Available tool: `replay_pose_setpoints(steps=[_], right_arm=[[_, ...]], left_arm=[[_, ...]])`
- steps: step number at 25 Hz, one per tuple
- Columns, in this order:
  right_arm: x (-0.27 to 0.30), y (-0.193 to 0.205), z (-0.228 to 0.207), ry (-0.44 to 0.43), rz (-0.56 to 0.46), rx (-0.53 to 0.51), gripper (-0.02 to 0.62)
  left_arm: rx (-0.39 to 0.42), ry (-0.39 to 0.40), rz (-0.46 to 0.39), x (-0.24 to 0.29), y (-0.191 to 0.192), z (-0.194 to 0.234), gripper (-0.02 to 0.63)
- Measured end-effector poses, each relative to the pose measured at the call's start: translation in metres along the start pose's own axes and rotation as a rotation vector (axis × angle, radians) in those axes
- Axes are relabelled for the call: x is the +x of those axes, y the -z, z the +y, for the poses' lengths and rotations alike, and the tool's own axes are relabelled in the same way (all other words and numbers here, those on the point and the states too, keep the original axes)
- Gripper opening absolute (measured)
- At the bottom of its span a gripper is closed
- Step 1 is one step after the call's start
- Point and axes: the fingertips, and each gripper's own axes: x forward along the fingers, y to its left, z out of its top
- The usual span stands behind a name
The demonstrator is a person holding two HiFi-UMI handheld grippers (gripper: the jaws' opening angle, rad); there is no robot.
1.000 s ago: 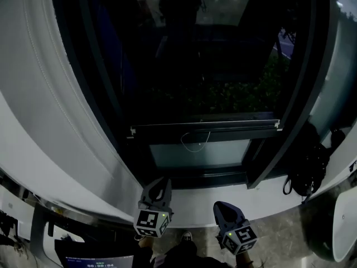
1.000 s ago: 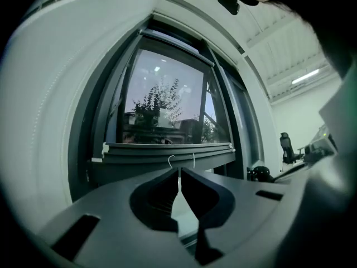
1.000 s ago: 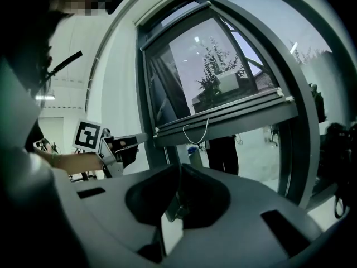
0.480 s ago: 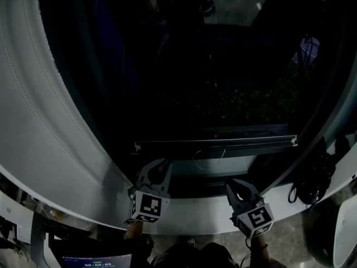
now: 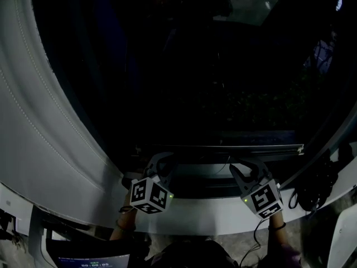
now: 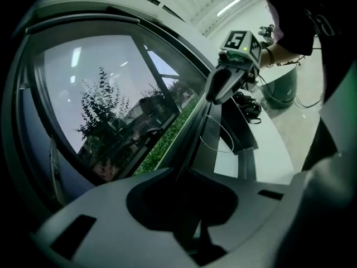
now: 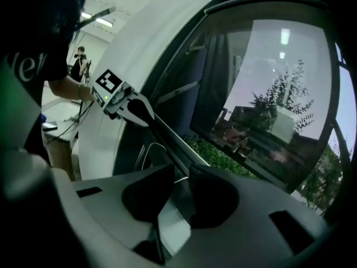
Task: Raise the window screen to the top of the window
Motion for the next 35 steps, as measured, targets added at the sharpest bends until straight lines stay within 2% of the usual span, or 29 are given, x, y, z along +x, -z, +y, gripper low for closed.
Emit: replay_pose_setpoints(steps=[5,9,12,17,21,24,26,28,32,35], right_arm=[[0.016,0.014,-0.01,-0.038,0.13,-0.201,0.069],[0.025,0.024,-0.013,-0.08,0.209,-0.367,0.069],[0.03,0.029,-0.014,-0.124,0.259,-0.466,0.065],[0.032,0.03,-0.01,-0.213,0.306,-0.455,0.046],[0.034,0.032,-0.011,-0.255,0.363,-0.455,0.028],[0.033,0.031,-0.012,-0.29,0.356,-0.444,0.025],[0.032,0.031,-0.01,-0.303,0.379,-0.429,0.025],[0.031,0.031,-0.009,-0.308,0.401,-0.431,0.025],[0.031,0.027,-0.013,-0.28,0.344,-0.427,0.025],[0.027,0.018,-0.021,-0.213,0.288,-0.434,0.025]], left_arm=[[0.007,0.057,0.072,0.003,0.004,0.001,0.043],[0.112,0.108,0.181,0.008,0.009,0.001,0.044],[0.142,0.175,0.237,0.011,0.011,-0.001,0.044],[0.158,0.233,0.3,0.012,0.01,-0.002,0.04],[0.29,0.244,0.427,0.016,0.015,-0.005,0.035],[0.344,0.236,0.513,0.018,0.017,-0.005,0.031],[0.355,0.224,0.52,0.017,0.017,-0.005,0.017],[0.332,0.238,0.494,0.015,0.017,-0.006,0.014],[0.199,0.271,0.385,0.015,0.009,-0.002,0.023],[0.132,0.22,0.305,0.012,-0.001,0.008,0.031]])
